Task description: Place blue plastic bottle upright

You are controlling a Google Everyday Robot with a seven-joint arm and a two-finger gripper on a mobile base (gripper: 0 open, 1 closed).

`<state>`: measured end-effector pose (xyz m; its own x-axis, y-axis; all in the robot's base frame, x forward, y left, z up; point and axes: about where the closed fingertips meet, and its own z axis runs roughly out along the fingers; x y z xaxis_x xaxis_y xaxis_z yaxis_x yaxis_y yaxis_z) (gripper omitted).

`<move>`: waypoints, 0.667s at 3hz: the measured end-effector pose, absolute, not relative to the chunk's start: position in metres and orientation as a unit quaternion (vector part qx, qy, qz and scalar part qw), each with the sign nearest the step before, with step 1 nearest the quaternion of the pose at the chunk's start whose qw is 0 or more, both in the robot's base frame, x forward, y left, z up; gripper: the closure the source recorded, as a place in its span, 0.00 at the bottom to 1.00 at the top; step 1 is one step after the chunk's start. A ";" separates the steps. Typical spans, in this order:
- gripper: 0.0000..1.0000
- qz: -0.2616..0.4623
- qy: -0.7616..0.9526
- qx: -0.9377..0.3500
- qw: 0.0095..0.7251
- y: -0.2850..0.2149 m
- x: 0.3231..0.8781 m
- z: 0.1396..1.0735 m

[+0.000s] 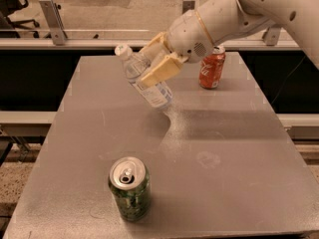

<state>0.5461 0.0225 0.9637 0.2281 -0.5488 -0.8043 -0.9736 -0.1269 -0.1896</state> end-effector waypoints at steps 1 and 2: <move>1.00 0.331 0.562 -0.646 0.396 0.021 0.548 0.958; 1.00 0.369 0.571 -0.600 0.423 0.016 0.551 0.963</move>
Offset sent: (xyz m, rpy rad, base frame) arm 0.0117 -0.0208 0.0101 0.3727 0.1963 -0.1825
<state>0.5506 0.0162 0.9635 0.0761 -0.3723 -0.9250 -0.9963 0.0085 -0.0853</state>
